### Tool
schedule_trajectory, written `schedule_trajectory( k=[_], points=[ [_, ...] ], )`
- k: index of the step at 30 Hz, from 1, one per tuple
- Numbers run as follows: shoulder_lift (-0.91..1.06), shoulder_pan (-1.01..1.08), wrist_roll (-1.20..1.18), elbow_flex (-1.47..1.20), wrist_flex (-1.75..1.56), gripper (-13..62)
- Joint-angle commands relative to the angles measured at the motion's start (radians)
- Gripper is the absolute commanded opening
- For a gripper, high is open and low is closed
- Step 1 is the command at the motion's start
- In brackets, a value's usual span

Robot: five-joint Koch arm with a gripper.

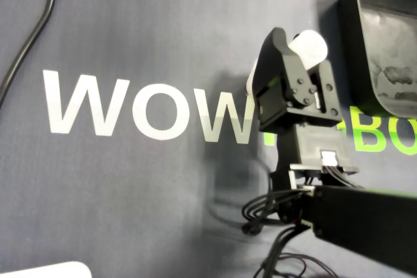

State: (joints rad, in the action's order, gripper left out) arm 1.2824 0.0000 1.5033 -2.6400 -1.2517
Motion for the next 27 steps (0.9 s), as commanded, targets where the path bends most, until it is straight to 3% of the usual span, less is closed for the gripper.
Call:
schedule_trajectory(
  k=[1, 14, 27],
  points=[
    [0.051, -0.005, -0.008, 0.021, -0.064, 5.8],
    [0.204, 0.023, -0.086, 0.084, 0.026, 5.8],
    [0.337, 0.144, -0.296, 0.353, 0.296, 5.8]
  ],
)
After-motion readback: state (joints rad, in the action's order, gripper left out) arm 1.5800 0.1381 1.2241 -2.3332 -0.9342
